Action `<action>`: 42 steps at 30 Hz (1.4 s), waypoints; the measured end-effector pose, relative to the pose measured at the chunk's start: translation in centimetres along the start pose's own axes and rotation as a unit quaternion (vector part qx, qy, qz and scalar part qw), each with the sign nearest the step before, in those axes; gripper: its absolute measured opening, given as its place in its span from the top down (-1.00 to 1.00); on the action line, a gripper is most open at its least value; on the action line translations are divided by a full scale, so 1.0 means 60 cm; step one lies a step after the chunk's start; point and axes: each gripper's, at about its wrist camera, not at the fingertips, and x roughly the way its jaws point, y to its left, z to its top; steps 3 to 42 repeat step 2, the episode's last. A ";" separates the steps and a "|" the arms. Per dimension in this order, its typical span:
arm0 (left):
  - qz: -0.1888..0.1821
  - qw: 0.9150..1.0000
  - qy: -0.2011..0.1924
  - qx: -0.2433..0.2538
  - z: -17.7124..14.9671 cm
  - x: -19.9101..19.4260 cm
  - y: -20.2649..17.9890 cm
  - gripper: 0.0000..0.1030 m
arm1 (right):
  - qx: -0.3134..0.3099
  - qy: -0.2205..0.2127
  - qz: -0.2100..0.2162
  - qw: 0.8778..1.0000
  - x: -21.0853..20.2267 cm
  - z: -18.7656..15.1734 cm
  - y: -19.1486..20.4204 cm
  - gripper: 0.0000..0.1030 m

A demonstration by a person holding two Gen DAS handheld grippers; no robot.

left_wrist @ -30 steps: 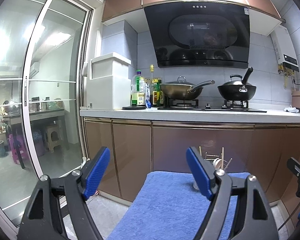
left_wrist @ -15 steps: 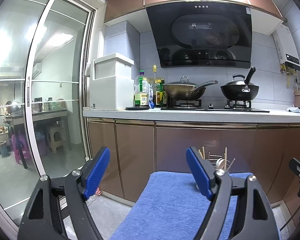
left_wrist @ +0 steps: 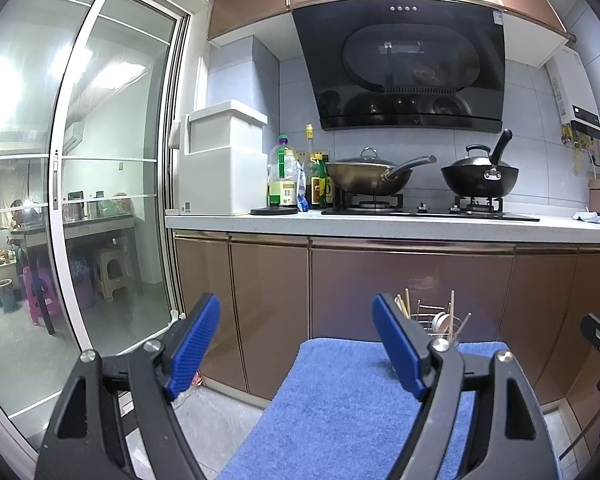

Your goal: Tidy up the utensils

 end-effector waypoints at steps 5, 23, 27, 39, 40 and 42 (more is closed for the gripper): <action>0.000 1.000 0.001 0.000 -0.001 0.000 0.001 -0.51 | 0.000 0.001 -0.001 1.000 0.000 0.000 0.000 -0.99; 0.000 1.000 0.001 0.000 -0.001 0.000 0.001 -0.51 | 0.000 0.001 -0.001 1.000 0.000 0.000 0.000 -0.99; 0.000 1.000 0.001 0.000 -0.001 0.000 0.001 -0.51 | 0.000 0.001 -0.001 1.000 0.000 0.000 0.000 -0.99; 0.000 1.000 0.001 0.000 -0.001 0.000 0.001 -0.51 | 0.000 0.001 -0.001 1.000 0.000 0.000 0.000 -0.99; 0.000 1.000 0.001 0.000 -0.001 0.000 0.001 -0.51 | 0.000 0.001 -0.001 1.000 0.000 0.000 0.000 -0.99; 0.000 1.000 0.001 0.000 -0.001 0.000 0.001 -0.51 | 0.000 0.001 -0.001 1.000 0.000 0.000 0.000 -0.99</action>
